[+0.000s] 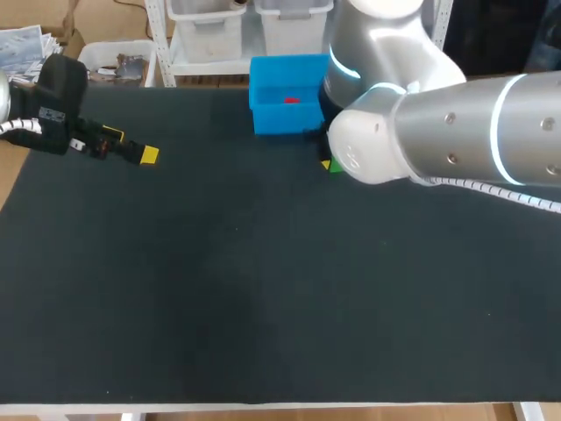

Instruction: Use the left arm to pick the red cube and place it into the blue plastic box first, then use the right arm to grasp the green cube and put it into the same blue plastic box after the first action is fully finished.

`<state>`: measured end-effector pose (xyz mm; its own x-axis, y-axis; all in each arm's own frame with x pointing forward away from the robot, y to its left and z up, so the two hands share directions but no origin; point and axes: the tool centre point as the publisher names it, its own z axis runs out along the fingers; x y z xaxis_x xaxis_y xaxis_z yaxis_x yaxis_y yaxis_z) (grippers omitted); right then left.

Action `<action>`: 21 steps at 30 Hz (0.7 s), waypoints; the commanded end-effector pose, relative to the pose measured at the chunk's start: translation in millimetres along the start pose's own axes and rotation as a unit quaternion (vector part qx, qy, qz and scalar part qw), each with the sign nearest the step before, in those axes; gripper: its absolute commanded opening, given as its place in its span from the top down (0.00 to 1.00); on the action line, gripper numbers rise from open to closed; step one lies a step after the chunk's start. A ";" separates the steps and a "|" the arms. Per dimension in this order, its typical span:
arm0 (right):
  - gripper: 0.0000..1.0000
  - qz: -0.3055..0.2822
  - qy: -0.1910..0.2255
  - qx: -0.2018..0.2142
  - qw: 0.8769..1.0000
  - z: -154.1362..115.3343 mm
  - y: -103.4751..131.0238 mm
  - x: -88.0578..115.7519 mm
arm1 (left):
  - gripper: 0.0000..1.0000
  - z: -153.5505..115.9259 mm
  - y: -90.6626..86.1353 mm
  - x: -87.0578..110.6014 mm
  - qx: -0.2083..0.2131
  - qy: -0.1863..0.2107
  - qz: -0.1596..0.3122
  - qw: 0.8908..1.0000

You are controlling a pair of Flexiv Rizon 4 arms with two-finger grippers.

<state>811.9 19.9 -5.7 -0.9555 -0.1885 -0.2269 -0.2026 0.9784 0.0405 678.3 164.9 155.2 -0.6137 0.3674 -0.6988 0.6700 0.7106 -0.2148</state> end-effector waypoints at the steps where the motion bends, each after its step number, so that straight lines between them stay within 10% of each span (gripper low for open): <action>1: 1.00 0.003 -0.022 0.007 1.000 -25.7 -1.8 6.8 | 0.00 0.1 1.7 0.9 0.003 -0.002 0.001 1.000; 21: 1.00 0.034 -0.151 -0.037 0.987 -108.8 3.7 -14.6 | 0.00 0.1 1.7 0.9 0.003 -0.002 0.001 1.000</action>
<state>814.3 28.1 99.4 -0.9153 -0.1041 -0.3891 -0.1529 0.9835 0.0966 678.3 165.0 155.1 -0.6138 0.3673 -0.6988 0.6698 0.7108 -0.2148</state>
